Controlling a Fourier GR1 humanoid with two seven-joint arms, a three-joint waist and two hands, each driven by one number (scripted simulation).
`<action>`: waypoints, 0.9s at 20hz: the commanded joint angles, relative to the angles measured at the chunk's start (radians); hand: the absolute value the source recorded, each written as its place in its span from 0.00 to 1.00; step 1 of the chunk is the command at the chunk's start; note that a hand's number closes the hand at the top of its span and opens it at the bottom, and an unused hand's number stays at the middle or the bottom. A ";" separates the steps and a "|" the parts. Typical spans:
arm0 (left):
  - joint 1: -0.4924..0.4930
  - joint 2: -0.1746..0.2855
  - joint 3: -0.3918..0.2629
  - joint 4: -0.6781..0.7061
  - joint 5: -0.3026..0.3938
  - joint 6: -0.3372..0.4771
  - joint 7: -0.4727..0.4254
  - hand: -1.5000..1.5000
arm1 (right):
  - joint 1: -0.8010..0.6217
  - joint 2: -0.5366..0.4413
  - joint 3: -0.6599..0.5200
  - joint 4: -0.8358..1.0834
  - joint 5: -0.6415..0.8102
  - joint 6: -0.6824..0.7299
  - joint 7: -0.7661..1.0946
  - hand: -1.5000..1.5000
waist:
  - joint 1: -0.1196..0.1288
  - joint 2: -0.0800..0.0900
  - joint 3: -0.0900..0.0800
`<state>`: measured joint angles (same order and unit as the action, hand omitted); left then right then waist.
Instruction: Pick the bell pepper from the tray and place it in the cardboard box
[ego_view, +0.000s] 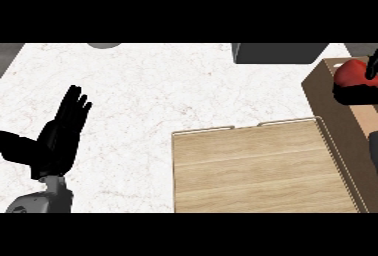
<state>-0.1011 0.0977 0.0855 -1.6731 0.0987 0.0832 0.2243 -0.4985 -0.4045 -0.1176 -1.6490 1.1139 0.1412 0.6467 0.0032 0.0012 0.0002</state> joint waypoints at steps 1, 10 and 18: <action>-0.001 -0.013 -0.006 0.015 -0.010 0.005 -0.026 0.50 | 0.046 -0.046 0.008 0.110 0.020 0.006 -0.079 1.00 | 0.001 0.001 0.000; -0.050 0.014 0.021 0.084 0.012 -0.025 -0.032 0.50 | 0.020 -0.078 -0.087 0.409 -0.091 0.123 -0.162 0.00 | 0.004 0.002 0.000; 0.012 -0.004 -0.010 -0.033 0.000 -0.005 0.008 0.50 | 0.042 -0.028 -0.190 0.318 -0.135 -0.331 -0.374 0.00 | 0.012 -0.001 0.002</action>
<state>-0.1084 0.0919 0.0838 -1.6581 0.0948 0.0816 0.2120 -0.4539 -0.4679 -0.2728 -1.3238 0.9917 -0.0116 0.3442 0.0072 -0.0081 -0.0112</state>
